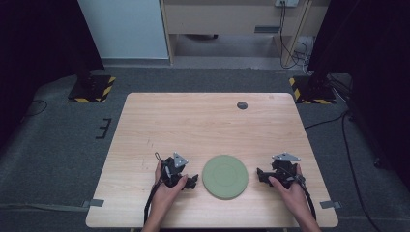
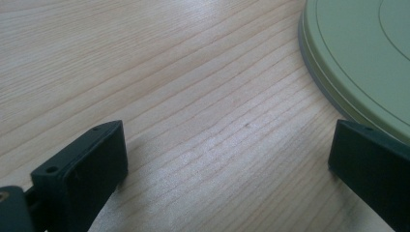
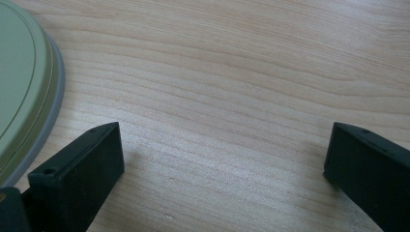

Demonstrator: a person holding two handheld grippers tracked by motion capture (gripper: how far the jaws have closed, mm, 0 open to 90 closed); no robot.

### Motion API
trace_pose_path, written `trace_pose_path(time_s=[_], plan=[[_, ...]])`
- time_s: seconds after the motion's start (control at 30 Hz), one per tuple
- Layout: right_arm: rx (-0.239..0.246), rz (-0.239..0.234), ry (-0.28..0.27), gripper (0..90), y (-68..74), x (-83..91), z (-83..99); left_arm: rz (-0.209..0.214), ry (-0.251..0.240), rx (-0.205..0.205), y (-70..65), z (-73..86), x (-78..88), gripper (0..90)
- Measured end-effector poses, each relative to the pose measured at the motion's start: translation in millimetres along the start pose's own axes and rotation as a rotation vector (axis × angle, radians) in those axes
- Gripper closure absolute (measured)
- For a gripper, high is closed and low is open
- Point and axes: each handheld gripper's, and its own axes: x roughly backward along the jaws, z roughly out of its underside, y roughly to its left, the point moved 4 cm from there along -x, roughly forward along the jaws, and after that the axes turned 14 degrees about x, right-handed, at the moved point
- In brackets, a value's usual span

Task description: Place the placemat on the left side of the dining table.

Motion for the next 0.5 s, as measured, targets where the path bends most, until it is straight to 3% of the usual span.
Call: trace_pose_path(time_s=[0.27, 0.5], plan=[[-0.011, -0.006, -0.013, 3.5, 0.2, 3.7, 2.1, 0.023, -0.008, -0.019, -2.0, 1.3, 2.2, 3.0], [0.004, -0.043, -0.048, 4.4, 5.5, 13.4, 2.4, 0.060, -0.075, -0.022, -8.3, -3.6, 15.0, 3.2]])
